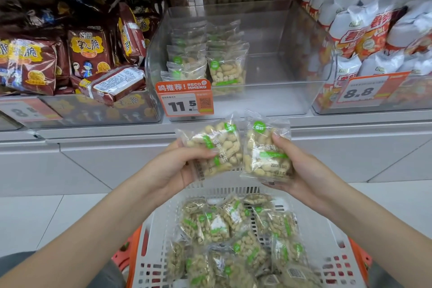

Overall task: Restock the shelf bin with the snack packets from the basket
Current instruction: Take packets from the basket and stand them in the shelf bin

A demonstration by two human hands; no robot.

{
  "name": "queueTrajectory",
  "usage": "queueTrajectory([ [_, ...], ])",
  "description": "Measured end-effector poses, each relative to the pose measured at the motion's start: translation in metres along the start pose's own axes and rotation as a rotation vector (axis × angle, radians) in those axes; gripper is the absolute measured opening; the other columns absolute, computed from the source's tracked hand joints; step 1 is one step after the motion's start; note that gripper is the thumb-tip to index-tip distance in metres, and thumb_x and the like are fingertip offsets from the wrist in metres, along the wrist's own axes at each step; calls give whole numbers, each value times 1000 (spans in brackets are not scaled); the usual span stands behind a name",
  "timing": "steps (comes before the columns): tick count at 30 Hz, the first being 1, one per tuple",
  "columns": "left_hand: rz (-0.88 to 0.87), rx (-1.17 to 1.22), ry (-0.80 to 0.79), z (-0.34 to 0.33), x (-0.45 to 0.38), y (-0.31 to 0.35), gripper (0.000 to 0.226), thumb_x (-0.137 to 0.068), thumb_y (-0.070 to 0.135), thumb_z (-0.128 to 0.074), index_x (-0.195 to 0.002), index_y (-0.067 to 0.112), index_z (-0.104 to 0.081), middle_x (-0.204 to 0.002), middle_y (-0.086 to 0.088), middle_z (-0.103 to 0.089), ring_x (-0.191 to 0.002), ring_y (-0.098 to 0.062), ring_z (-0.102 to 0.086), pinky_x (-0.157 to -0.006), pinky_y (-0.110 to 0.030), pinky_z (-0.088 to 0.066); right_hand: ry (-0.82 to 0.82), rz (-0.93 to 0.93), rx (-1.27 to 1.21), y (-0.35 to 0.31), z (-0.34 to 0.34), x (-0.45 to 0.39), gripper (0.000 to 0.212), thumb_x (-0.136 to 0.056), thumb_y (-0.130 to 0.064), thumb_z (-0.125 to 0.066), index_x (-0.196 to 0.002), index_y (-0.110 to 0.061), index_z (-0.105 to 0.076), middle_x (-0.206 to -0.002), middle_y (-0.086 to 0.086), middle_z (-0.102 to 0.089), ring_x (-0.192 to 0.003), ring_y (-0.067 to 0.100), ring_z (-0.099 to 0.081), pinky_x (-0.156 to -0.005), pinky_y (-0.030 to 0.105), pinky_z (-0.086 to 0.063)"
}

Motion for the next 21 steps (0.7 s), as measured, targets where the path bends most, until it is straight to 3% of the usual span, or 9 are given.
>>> queueTrajectory([
  [1, 10, 32, -2, -1, 0, -2, 57, -60, -2, -76, -115, -5, -59, -114, -23, -66, -111, -36, -62, -93, -54, -49, 1, 4, 11, -1, 0, 0, 42, -73, -44, -59, -106, -19, -68, -93, 7, -72, -76, 18, -69, -85, 37, -50],
  [3, 21, 58, 4, -2, 1, -4, 74, -63, -1, -77, -130, -7, -46, -116, -23, -66, -112, -37, -61, -96, -55, -46, 7, 10, 30, -2, 0, 0, 43, -73, -44, -59, -107, -19, -68, -93, 6, -73, -77, 17, -69, -87, 38, -50],
  [6, 6, 19, 4, -4, 1, 1, 65, -68, 4, -71, -129, -4, -51, -115, -20, -67, -111, -35, -63, -94, -53, -49, 26, 13, 47, -2, 2, 0, 54, -73, -44, -60, -117, -13, -64, -98, 9, -71, -82, 20, -67, -95, 43, -46],
  [11, -4, 38, -10, -5, 0, 3, 74, -67, 5, -74, -134, -5, -44, -118, -21, -66, -111, -35, -62, -94, -53, -49, 15, 24, 28, -2, 0, -1, 62, -71, -44, -62, -122, -11, -62, -97, 9, -70, -78, 18, -68, -85, 35, -49],
  [13, -13, 72, -17, -6, -2, 0, 64, -68, 7, -73, -126, -8, -50, -114, -19, -67, -110, -33, -63, -95, -51, -49, 4, 37, 16, -4, 0, -1, 59, -72, -44, -61, -121, -11, -62, -94, 8, -71, -76, 17, -68, -80, 33, -50],
  [15, -25, 36, -6, -7, 0, 0, 35, -67, 11, -73, -98, 0, -61, -97, -13, -72, -96, -27, -66, -90, -43, -51, -2, 50, 5, -5, 1, -2, 56, -73, -43, -61, -119, -12, -63, -90, 6, -71, -72, 16, -69, -74, 30, -53],
  [16, -26, 2, -8, -9, 1, 0, 26, -65, 15, -71, -86, 5, -58, -88, -11, -71, -86, -24, -66, -83, -37, -51, -1, 57, -3, -6, 0, -2, 54, -73, -43, -61, -118, -13, -63, -88, 6, -72, -71, 15, -69, -69, 28, -55],
  [18, -9, -63, -45, -13, 1, -4, 33, -62, 10, -75, -83, 11, -49, -88, -14, -67, -79, -23, -64, -76, -34, -49, 7, 75, -17, -8, 1, -1, 51, -73, -42, -61, -117, -15, -63, -88, 5, -72, -70, 15, -69, -62, 25, -56],
  [21, 40, -16, -97, -18, 0, -16, 38, -64, -4, -70, -94, 10, -52, -89, -15, -68, -76, -24, -67, -69, -35, -57, 19, 148, -57, -11, 2, 0, 46, -79, -34, -61, -120, -14, -59, -95, 3, -72, -74, 15, -71, -58, 24, -55],
])
Point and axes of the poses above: each hand's wrist, its own x-axis away from the middle knuckle, its own z-axis out of the back of the hand, y = z × x, the point moved 8 cm from there along -x, towards the middle knuckle
